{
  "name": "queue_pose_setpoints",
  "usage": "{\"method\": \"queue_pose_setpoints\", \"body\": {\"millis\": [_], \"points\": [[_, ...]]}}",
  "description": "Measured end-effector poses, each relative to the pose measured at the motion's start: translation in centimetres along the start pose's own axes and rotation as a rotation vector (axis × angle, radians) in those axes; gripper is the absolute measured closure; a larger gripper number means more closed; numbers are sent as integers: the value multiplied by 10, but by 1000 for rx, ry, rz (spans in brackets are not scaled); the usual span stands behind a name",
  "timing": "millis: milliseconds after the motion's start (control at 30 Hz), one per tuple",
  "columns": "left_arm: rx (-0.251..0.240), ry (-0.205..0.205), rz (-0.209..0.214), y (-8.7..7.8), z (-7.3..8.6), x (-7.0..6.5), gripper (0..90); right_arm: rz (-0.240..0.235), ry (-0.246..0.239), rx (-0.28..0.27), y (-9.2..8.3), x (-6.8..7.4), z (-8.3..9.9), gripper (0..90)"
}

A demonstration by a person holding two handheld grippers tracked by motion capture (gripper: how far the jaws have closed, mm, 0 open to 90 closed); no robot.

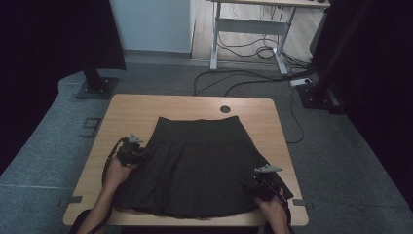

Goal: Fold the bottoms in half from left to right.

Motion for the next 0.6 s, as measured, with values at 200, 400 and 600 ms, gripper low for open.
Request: {"method": "queue_pose_setpoints", "body": {"millis": [200,400,600], "points": [[9,6,36,-5,8,-13,667,44,23,-4,10,-20,-8,307],[18,31,58,-6,12,-34,658,80,62,-9,24,-48,-21,273],[8,56,79,-2,13,-58,630,103,91,-14,36,-69,-33,274]]}}
Point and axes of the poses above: each handheld gripper's, and its own axes: y roughly forward along the jaws, z roughly out of its underside, x roughly to its left, the point moved 2 cm from there along y, roughly forward along the jaws, and after that the axes turned 8 degrees about z, right-handed, at the moved point
